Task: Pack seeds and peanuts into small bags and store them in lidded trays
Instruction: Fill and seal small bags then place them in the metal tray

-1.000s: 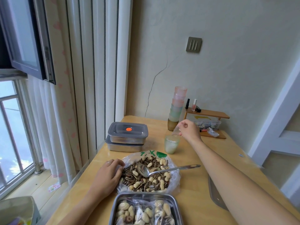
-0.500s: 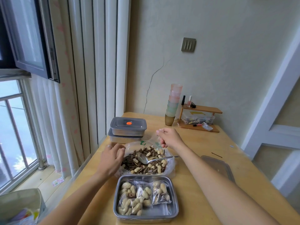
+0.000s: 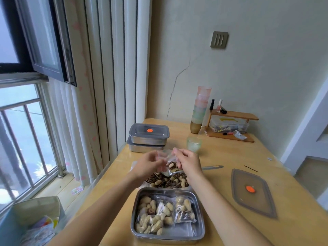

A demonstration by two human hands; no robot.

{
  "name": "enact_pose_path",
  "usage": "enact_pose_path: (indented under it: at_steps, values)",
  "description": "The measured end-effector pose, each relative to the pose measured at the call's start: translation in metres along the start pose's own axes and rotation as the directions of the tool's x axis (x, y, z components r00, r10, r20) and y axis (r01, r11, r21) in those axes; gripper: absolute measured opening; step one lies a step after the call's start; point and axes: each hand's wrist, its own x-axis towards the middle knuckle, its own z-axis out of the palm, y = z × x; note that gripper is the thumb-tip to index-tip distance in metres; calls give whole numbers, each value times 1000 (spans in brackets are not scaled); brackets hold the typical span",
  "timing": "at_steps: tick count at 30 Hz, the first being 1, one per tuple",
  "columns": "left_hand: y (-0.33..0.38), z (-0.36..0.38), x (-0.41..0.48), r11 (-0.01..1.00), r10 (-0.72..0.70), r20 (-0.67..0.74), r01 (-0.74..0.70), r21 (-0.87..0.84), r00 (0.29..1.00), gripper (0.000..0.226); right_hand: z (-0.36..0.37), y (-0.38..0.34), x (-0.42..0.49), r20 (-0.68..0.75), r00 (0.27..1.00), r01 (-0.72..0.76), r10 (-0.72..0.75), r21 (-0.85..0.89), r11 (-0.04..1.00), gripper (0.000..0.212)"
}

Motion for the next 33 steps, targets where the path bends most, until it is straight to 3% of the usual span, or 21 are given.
enact_pose_path:
  at_steps: [2,5,8,16,18,20,22,24,26,29,33]
  values:
    - [5,-1,0,995,-53,-33,50,-90,998,14,-6,4,2,-74,997,12,-15,-32,999,21]
    - [1,-6,7,971,-120,-110,93,-219,987,19,-11,9,3,-25,999,35,-37,-72,997,24]
    - [-4,-8,16,984,-132,-160,111,-138,978,22,-13,15,6,32,998,50,-46,-149,988,22]
    - [4,-9,22,990,-142,-160,137,-44,977,21,-19,14,10,1,999,47,-50,-332,942,15]
    - [7,-9,22,990,-141,-153,140,-17,978,25,-18,11,9,-99,987,69,-129,-464,883,10]
    - [9,-8,20,989,-146,-144,143,-35,979,28,-16,8,4,-184,937,163,-297,-522,837,10]
    - [11,-5,16,982,-167,-101,157,-101,981,27,-14,2,-3,-122,914,290,-387,-469,834,8]
    - [14,-1,12,970,-193,-55,182,-160,980,18,-11,-4,-11,43,949,308,-312,-332,892,8]
    - [16,2,9,964,-201,-26,193,-182,979,12,-8,-9,-17,169,967,229,-192,-236,944,8]
    - [17,6,5,978,-164,-11,161,-133,986,20,-6,-14,-21,228,971,114,-76,-160,981,18]
    - [21,9,-1,992,-127,-33,126,-28,991,24,-11,-20,-24,230,973,40,-6,-146,988,14]
